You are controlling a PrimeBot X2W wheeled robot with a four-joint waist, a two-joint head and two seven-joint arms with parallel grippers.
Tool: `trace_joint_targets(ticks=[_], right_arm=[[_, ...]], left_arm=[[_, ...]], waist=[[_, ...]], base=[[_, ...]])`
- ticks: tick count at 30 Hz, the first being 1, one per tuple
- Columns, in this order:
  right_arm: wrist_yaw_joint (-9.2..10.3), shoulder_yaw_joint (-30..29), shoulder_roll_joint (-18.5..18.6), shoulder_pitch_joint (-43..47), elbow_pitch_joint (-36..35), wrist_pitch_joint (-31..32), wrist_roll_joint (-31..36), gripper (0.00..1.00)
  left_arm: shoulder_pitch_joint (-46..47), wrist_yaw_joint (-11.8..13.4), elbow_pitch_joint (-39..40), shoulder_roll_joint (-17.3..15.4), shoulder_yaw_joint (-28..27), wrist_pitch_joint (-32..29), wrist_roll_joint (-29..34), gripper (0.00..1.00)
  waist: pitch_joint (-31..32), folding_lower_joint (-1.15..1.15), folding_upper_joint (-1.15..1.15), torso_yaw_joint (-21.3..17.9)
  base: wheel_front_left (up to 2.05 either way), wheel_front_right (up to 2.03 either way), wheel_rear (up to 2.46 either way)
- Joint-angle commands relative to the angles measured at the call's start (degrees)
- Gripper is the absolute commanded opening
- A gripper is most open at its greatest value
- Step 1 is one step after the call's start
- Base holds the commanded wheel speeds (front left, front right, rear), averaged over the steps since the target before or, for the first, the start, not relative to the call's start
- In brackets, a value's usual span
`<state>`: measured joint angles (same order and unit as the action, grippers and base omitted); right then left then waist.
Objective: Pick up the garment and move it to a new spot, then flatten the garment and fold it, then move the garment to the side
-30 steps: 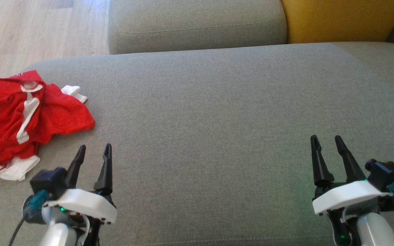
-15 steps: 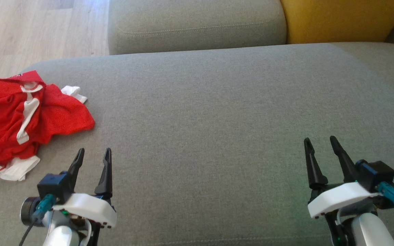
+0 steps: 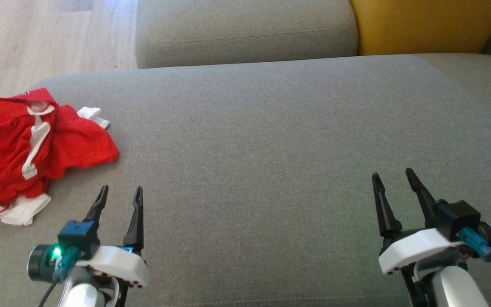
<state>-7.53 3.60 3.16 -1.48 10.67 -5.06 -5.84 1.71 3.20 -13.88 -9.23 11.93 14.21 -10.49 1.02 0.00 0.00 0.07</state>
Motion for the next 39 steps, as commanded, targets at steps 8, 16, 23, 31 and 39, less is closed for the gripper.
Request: trace_joint_targets(ticks=[8, 16, 23, 31, 39], right_arm=[[0.04, 0.62, -0.20, -0.69, -2.17, -0.35, -0.21, 1.00], [0.04, 0.22, -0.26, -0.59, -2.25, -0.33, -1.59, 1.00], [0.04, 0.00, -0.27, -0.52, -2.49, -0.17, -1.86, 1.00], [0.04, -0.30, -0.27, -0.63, -2.75, -0.13, -1.57, 1.00], [0.04, -0.57, -0.28, -0.50, -4.00, 0.16, -0.87, 1.00]], left_arm=[[2.50, -0.19, 1.12, 0.15, -3.67, 0.79, 0.41, 1.00], [2.46, -0.98, 0.53, 0.92, -4.60, 0.79, -0.08, 1.00], [2.53, -1.36, -0.10, 1.47, -4.97, 0.79, 0.04, 1.00], [2.89, -1.63, -0.52, 1.78, -5.34, 0.79, 0.46, 1.00], [3.50, -1.75, -0.59, 1.89, -5.82, 0.79, 1.00, 1.00]], waist=[[0.08, 0.00, 0.00, 0.09], [0.05, 0.00, 0.00, 0.01], [0.10, 0.00, 0.00, 0.05], [-0.03, 0.00, 0.00, 0.37], [-0.17, 0.00, 0.00, 2.74]], base=[[0.00, 0.00, 0.00], [0.00, 0.00, 0.00], [0.00, 0.00, 0.00], [0.00, 0.00, 0.00], [0.00, 0.00, 0.00]])
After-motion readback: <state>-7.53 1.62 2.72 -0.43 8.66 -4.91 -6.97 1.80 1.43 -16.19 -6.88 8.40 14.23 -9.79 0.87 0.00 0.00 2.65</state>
